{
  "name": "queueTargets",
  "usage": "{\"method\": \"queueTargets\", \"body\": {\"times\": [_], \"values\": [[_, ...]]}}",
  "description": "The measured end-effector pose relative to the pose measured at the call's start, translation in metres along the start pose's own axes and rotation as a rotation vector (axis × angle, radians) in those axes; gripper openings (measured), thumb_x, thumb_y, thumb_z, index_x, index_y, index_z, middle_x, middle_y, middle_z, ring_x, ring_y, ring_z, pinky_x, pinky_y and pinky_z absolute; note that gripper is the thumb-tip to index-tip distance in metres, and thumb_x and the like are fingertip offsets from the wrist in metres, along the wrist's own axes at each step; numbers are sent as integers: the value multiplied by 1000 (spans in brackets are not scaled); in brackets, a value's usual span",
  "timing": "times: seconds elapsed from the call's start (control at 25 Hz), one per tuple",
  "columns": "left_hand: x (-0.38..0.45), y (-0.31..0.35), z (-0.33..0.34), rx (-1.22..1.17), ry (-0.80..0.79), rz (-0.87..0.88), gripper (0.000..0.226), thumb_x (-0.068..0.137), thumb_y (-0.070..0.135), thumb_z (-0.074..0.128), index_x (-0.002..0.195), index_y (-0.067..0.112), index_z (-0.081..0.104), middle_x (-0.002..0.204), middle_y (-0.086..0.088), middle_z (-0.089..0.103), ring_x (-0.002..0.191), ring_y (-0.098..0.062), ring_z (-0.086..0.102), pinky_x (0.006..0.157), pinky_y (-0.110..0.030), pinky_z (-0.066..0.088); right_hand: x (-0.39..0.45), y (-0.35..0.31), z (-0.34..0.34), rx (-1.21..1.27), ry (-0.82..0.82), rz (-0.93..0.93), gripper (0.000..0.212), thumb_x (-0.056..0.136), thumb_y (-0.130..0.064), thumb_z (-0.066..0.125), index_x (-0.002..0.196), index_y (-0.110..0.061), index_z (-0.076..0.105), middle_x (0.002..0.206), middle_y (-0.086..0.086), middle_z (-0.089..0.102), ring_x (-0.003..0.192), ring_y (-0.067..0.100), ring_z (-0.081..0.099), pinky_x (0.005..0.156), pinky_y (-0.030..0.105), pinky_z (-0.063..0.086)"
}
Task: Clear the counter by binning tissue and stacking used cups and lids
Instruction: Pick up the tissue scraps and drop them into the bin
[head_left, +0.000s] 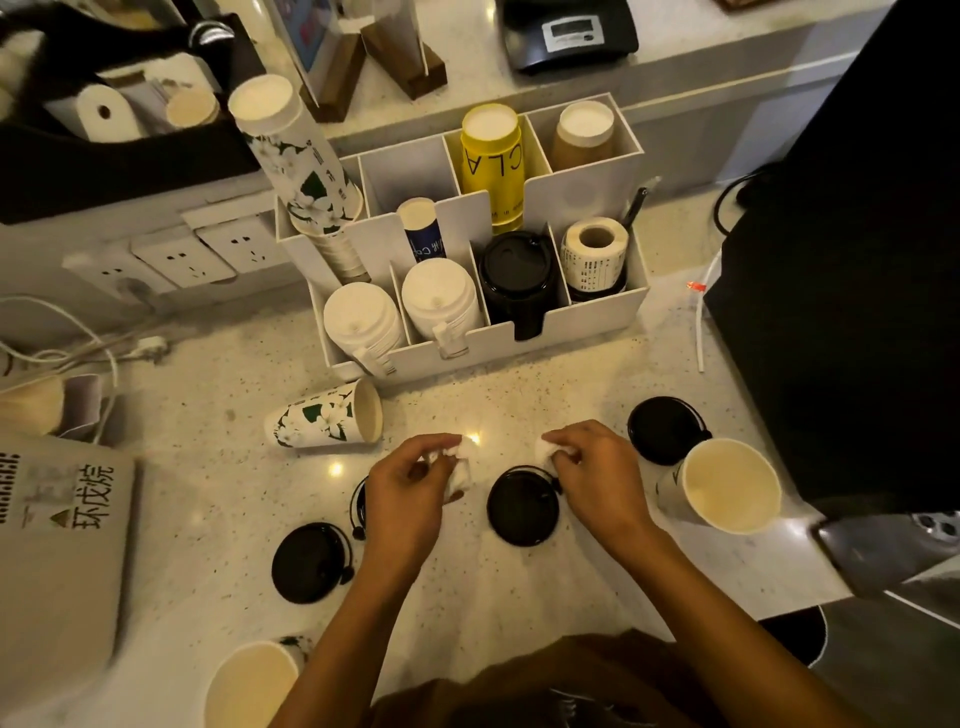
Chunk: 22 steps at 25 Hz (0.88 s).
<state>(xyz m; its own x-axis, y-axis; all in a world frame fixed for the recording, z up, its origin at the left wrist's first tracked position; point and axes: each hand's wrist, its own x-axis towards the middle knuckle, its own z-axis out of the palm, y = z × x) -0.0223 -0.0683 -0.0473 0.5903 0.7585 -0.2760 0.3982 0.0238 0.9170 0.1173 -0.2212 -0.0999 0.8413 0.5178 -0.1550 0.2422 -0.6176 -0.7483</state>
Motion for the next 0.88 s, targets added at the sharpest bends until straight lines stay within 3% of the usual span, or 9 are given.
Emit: {"method": "queueTargets", "body": {"times": [0.12, 0.2, 0.32, 0.44, 0.6, 0.72, 0.88], "values": [[-9, 5, -3, -73, 32, -12, 32, 93, 5, 67, 92, 35, 79, 95, 17, 75, 85, -16, 74, 64, -20, 58, -15, -20, -15, 179, 92, 34, 26, 85, -6, 72, 101, -25, 78, 105, -12, 68, 87, -3, 62, 80, 6, 48], [-15, 8, -4, -47, 64, -11, 29, 93, 9, 68, 94, 36, 79, 93, 17, 76, 84, -11, 73, 69, -21, 56, -24, -30, -24, 256, 106, 62, 28, 84, -4, 72, 98, -28, 78, 104, -14, 67, 89, -3, 63, 77, 4, 48], [-26, 17, -2, -74, 80, -52, 29, 93, 13, 69, 92, 41, 78, 85, 22, 75, 78, 0, 70, 64, -16, 52, -32, -39, -34, 356, 71, 97, 31, 83, -4, 71, 97, -31, 76, 106, -14, 68, 95, 1, 63, 78, 6, 49], [-36, 23, 2, -115, 63, -106, 22, 90, 22, 73, 100, 41, 75, 92, 28, 74, 86, 8, 68, 79, -23, 53, -38, -40, -43, 474, -6, 117, 27, 78, -20, 82, 98, -34, 74, 102, -25, 66, 95, -5, 63, 70, 4, 48], [-49, 26, 1, -166, -57, -176, 55, 63, 36, 83, 117, 40, 71, 108, 21, 74, 101, 2, 68, 89, -19, 53, -43, -39, -51, 541, -47, 102, 33, 73, -35, 86, 104, -33, 75, 106, -26, 66, 95, -5, 64, 70, 6, 49], [-59, 24, -2, -161, -58, -174, 53, 71, 21, 86, 119, 38, 72, 119, 12, 73, 109, -4, 68, 95, -25, 54, -49, -37, -54, 572, -52, 60, 24, 78, -28, 83, 100, -34, 75, 100, -31, 65, 96, -14, 60, 69, 1, 46], [-71, 23, -13, -135, -17, -97, 41, 75, 19, 84, 110, 39, 74, 108, 14, 76, 98, -4, 71, 80, -21, 57, -63, -37, -50, 569, -36, 45, 17, 81, -24, 81, 96, -31, 77, 95, -25, 71, 92, -11, 62, 70, 1, 45]]}}
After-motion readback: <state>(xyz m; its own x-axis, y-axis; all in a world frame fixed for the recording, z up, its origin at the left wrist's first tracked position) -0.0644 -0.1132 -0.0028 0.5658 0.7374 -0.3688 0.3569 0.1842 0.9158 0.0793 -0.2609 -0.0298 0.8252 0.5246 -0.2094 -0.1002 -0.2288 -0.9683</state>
